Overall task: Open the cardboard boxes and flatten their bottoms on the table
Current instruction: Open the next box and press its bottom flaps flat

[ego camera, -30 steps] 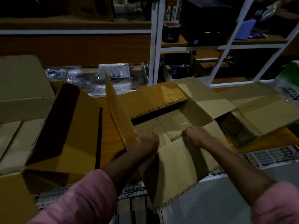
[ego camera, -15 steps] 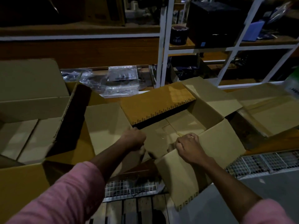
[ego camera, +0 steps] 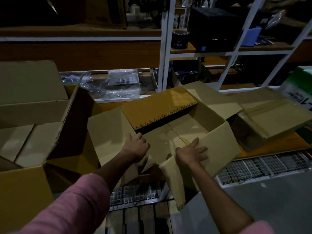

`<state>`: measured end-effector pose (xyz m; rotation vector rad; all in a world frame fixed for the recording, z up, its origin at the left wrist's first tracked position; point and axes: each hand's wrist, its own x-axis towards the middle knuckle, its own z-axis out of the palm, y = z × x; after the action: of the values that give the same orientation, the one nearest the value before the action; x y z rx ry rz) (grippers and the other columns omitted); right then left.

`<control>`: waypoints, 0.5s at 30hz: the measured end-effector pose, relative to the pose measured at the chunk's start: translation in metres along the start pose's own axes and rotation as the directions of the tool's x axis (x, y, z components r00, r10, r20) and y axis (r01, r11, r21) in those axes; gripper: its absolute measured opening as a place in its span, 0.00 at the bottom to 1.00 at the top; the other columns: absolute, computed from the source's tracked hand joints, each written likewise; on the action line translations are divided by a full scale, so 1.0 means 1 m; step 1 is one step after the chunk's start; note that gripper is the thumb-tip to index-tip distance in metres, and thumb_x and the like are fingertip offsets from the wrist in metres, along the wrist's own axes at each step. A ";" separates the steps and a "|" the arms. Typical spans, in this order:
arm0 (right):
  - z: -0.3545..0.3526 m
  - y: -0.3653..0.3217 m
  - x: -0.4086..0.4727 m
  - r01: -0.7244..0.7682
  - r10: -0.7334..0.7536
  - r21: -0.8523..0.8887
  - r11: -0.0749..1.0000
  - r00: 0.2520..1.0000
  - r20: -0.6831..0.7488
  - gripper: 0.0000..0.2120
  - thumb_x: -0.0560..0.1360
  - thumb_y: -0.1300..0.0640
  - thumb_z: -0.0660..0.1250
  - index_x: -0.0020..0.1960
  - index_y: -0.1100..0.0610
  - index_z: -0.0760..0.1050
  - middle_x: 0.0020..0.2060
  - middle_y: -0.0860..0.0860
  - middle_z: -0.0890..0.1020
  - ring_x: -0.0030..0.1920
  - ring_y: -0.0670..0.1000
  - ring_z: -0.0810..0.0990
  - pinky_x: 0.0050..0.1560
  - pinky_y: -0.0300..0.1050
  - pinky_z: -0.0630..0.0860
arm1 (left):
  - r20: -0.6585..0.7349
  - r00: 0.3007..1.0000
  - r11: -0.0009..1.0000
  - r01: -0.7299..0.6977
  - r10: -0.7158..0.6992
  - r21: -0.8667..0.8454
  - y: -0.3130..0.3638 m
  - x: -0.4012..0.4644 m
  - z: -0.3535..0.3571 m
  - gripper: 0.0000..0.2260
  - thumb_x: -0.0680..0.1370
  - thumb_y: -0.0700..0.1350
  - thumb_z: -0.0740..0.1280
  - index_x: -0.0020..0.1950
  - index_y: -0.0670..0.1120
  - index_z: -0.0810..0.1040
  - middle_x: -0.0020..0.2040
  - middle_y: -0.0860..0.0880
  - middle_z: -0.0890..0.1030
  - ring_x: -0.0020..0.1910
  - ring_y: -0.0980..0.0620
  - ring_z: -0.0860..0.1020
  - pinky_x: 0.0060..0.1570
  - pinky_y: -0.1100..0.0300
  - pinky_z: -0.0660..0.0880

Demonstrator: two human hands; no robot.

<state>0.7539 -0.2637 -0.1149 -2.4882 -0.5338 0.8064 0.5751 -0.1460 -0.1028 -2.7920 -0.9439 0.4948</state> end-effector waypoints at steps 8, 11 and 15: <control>0.013 0.019 0.011 0.159 -0.159 -0.015 0.987 0.987 -0.029 0.47 0.77 0.59 0.69 0.81 0.44 0.38 0.80 0.62 0.39 0.69 0.68 0.68 0.57 0.57 0.78 | 0.007 1.000 0.999 -0.030 0.031 -0.039 0.026 -0.023 -0.004 0.17 0.79 0.51 0.67 0.65 0.46 0.74 0.61 0.44 0.77 0.65 0.42 0.65 0.61 0.37 0.65; -0.016 0.032 0.030 0.285 -0.287 -0.130 0.950 0.958 0.007 0.46 0.76 0.63 0.68 0.82 0.47 0.42 0.81 0.60 0.40 0.69 0.68 0.70 0.62 0.59 0.76 | -0.039 0.990 0.984 -0.138 0.134 -0.114 0.057 -0.030 -0.003 0.26 0.76 0.57 0.71 0.67 0.44 0.71 0.61 0.43 0.76 0.64 0.41 0.67 0.59 0.41 0.67; -0.056 0.050 0.049 0.337 -0.325 -0.170 0.926 0.941 0.098 0.44 0.77 0.68 0.67 0.83 0.50 0.45 0.81 0.61 0.41 0.78 0.67 0.58 0.71 0.58 0.67 | -0.219 0.951 0.966 -0.243 0.218 -0.094 0.080 -0.025 0.003 0.24 0.79 0.54 0.66 0.71 0.44 0.70 0.62 0.43 0.77 0.60 0.41 0.72 0.58 0.43 0.70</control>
<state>0.8366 -0.2979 -0.1233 -2.4408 -1.0655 0.7354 0.5999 -0.2241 -0.1192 -3.0058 -0.6268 0.1717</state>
